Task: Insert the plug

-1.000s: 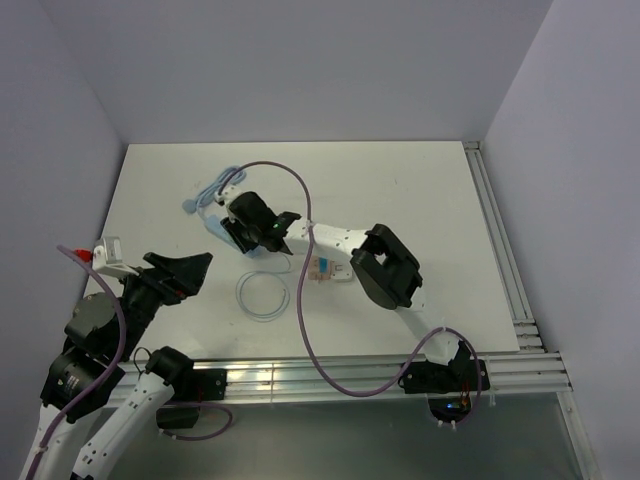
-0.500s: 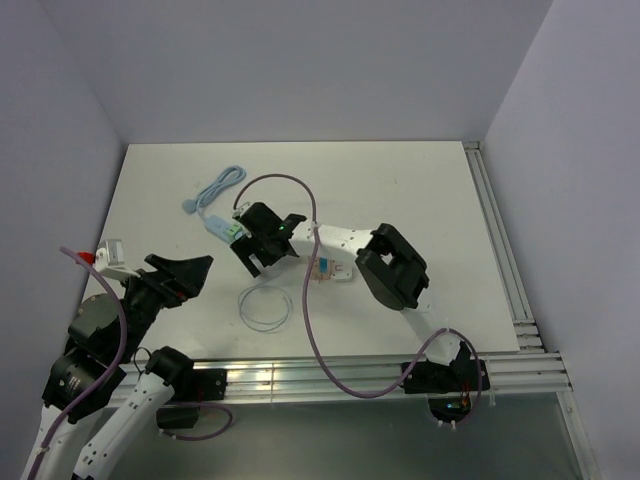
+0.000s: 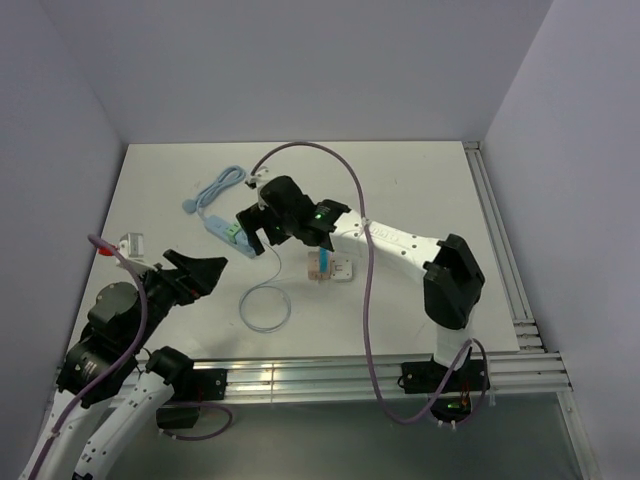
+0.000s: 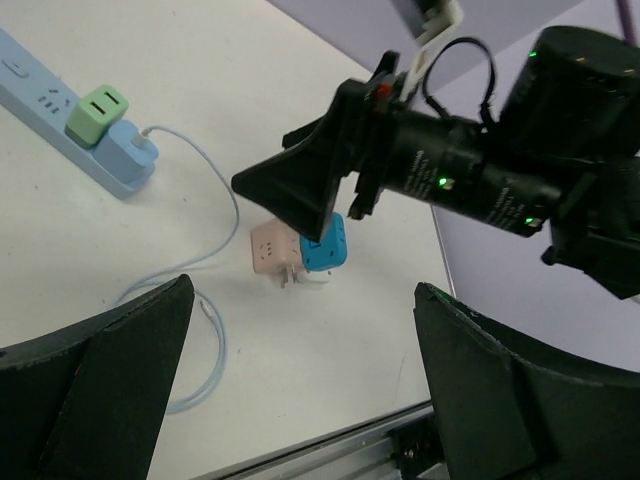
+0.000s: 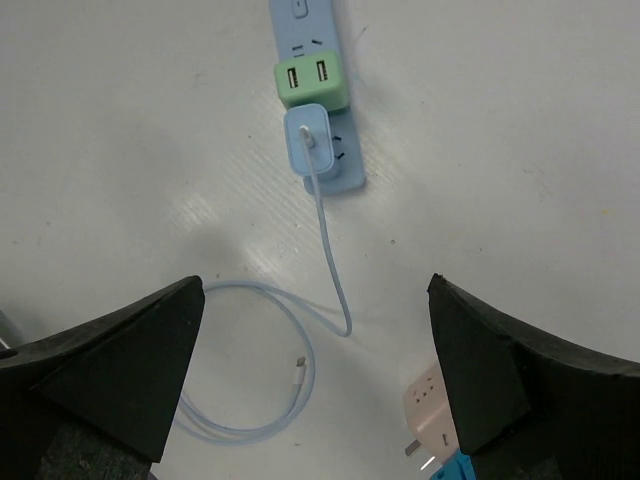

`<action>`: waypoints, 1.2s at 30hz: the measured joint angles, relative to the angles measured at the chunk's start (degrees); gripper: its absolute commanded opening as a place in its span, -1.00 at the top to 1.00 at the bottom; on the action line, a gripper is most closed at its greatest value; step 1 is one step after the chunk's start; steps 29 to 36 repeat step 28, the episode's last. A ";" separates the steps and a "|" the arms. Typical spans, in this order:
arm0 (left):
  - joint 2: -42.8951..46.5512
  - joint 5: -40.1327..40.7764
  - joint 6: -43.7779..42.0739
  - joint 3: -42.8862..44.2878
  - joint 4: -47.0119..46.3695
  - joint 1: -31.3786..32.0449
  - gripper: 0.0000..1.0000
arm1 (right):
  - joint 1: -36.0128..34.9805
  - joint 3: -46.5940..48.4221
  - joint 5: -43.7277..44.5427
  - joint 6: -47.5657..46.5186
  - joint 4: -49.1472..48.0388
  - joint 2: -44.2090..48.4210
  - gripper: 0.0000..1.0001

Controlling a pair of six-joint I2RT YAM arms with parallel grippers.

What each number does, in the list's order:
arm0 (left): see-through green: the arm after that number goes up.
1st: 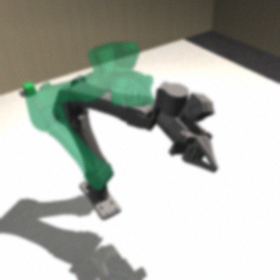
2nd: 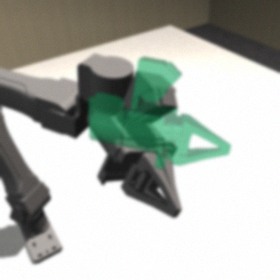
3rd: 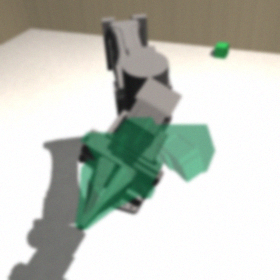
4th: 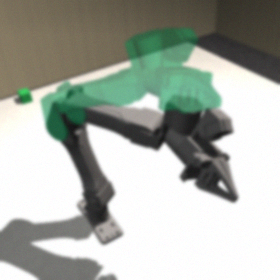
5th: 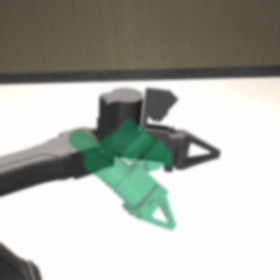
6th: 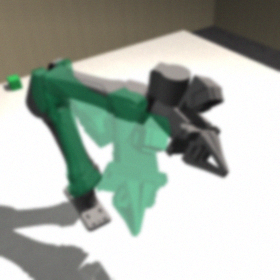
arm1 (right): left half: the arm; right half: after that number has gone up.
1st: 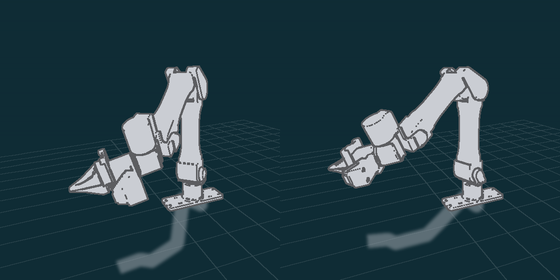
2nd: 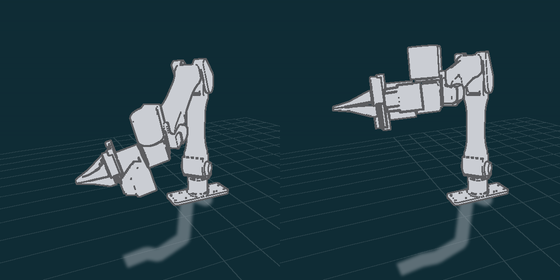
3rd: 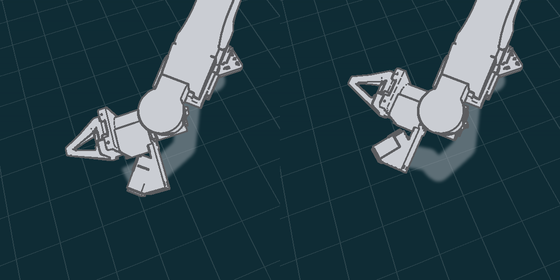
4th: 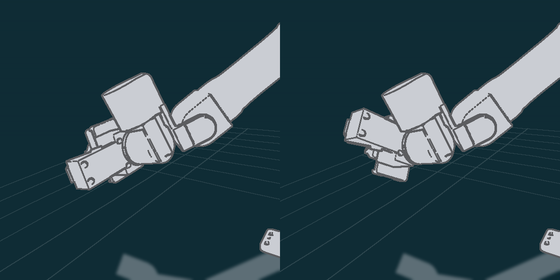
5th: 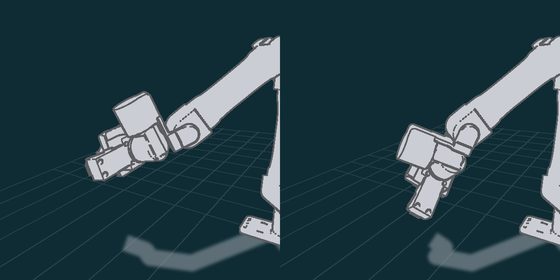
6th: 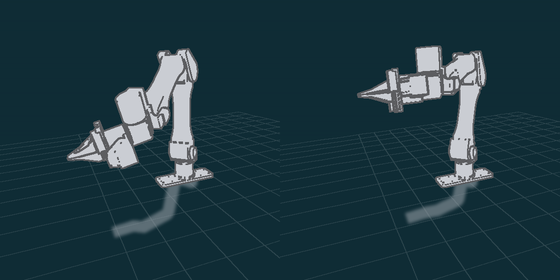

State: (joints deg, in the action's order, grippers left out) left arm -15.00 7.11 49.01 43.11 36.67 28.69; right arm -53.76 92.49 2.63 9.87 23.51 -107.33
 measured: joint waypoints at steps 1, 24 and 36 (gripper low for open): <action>-0.66 -0.70 0.00 -0.28 -0.28 0.02 -0.94 | 0.26 -1.01 0.22 0.48 -0.57 1.14 -1.00; -11.80 -17.07 6.71 -17.42 -25.44 0.00 -0.99 | 11.69 -59.91 -2.34 17.35 -29.11 48.43 -1.00; -12.52 -21.42 10.03 -22.36 -35.36 0.00 -0.99 | 12.41 -71.69 -3.23 20.55 -35.52 57.35 -1.00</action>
